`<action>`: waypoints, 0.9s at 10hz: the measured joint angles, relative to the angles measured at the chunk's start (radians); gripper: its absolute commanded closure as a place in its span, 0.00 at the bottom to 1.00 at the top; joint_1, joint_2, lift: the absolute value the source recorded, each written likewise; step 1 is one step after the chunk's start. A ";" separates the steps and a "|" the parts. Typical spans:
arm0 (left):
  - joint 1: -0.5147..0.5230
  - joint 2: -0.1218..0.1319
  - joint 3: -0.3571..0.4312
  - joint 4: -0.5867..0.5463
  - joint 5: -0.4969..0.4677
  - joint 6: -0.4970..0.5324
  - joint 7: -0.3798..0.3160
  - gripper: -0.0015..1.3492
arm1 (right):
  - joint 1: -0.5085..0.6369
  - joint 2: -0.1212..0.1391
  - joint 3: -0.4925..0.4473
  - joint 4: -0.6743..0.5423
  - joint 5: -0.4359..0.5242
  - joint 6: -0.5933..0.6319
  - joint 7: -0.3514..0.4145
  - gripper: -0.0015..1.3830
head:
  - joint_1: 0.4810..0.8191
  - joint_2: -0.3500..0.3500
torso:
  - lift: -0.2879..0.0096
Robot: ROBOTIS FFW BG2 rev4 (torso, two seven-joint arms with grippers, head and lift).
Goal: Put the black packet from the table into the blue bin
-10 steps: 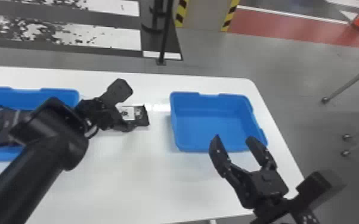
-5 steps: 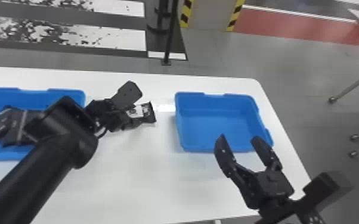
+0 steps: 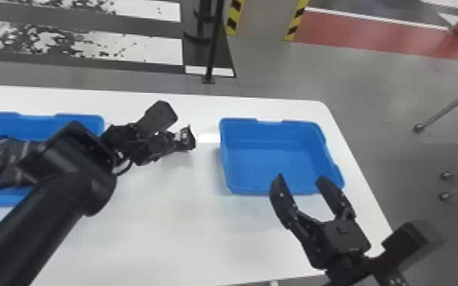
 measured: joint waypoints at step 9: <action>0.361 0.082 0.536 -0.537 -0.077 0.115 -0.135 0.89 | 0.026 0.000 -0.002 -0.023 -0.004 0.000 -0.002 0.10 | 0.63 0.56 | 0.60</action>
